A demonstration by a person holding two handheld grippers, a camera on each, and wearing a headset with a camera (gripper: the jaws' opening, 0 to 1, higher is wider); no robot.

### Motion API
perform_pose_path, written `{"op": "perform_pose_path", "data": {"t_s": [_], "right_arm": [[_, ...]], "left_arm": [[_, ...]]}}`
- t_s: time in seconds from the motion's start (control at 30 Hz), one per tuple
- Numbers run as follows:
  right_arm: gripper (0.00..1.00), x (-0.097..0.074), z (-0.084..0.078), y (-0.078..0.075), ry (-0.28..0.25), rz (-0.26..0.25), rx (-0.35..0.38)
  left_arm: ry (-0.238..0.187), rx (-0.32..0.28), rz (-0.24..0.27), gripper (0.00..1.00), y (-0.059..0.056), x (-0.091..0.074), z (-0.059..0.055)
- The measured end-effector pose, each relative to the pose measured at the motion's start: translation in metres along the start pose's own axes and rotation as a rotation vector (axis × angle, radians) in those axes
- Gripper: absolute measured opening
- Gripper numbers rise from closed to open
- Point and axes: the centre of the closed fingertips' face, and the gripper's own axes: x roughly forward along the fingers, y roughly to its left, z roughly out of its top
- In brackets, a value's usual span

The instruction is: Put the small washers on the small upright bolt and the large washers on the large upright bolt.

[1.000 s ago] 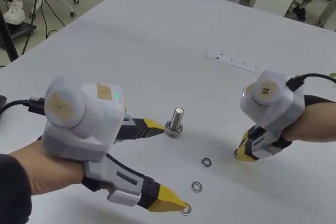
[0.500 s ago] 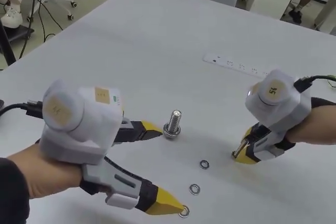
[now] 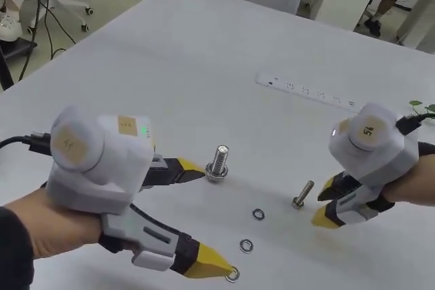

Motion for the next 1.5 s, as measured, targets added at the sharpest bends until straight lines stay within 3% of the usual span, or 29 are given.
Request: {"op": "perform_pose_path", "data": {"t_s": [0.43,0.7,1.03,1.27,1.5], "right_arm": [[0.29,-0.005,0.008,0.029,-0.024,0.015,-0.012],[0.29,-0.002,0.022,0.068,-0.042,0.056,-0.054],[0.28,0.003,0.054,0.115,-0.064,0.121,-0.169],[0.27,0.016,0.071,0.129,-0.065,0.147,-0.210],[0.26,0.030,0.077,0.134,-0.044,0.164,-0.239]], "left_arm": [[-0.011,0.010,0.007,0.82,0.001,-0.005,0.003],[-0.018,0.024,0.015,0.82,0.004,-0.010,0.006],[-0.020,0.039,0.019,0.82,0.005,-0.014,0.009],[-0.020,0.046,0.023,0.82,0.005,-0.017,0.009],[-0.023,0.044,0.029,0.82,0.004,-0.020,0.009]]}}
